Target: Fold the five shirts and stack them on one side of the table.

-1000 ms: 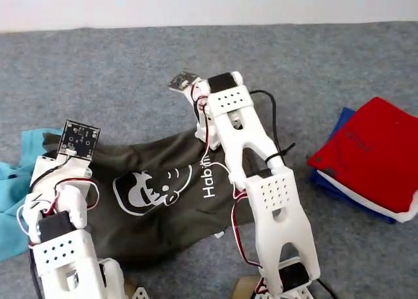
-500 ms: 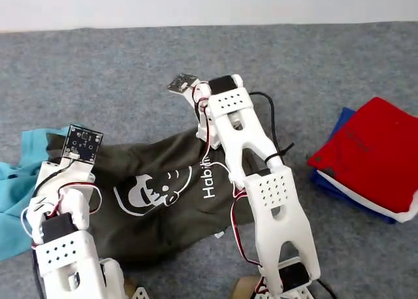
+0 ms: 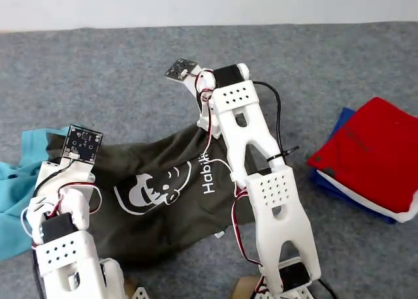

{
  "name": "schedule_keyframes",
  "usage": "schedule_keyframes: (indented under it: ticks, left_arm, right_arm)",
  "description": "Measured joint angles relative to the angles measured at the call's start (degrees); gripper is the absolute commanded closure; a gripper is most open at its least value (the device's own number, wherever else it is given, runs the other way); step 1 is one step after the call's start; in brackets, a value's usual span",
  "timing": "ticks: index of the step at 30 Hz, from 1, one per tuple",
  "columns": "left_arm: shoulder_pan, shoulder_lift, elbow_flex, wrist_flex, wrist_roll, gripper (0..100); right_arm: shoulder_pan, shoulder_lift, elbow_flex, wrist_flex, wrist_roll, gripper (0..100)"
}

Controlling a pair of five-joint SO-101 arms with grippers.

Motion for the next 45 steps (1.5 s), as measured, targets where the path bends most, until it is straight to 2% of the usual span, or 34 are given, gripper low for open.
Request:
schedule_keyframes:
  ticks: [10,14,18,27,30,38,45]
  left_arm:
    - [0.0,0.0,0.0,0.0,0.0,100]
    - [0.0,0.0,0.0,0.0,0.0,100]
    - [0.0,0.0,0.0,0.0,0.0,100]
    - [0.0,0.0,-1.0,-0.1,0.0,100]
    - [0.0,0.0,-5.0,-0.1,1.1,100]
    - [0.4,0.0,-24.1,-0.1,12.4,100]
    - [7.9,0.4,-43.3,-0.1,13.1,100]
  right_arm:
    - [-0.3,4.0,0.0,0.0,0.0,89.5]
    - [-1.3,4.3,-0.1,-0.2,0.2,99.2]
    - [-1.3,4.3,-0.1,-0.9,3.5,98.7]
    - [2.2,1.8,-15.4,0.3,6.0,98.7]
    - [4.2,-1.7,-19.5,0.3,6.0,98.7]
    - [9.4,-15.2,-24.0,0.4,6.0,98.7]
    - [16.2,-28.7,-26.1,0.4,6.0,98.7]
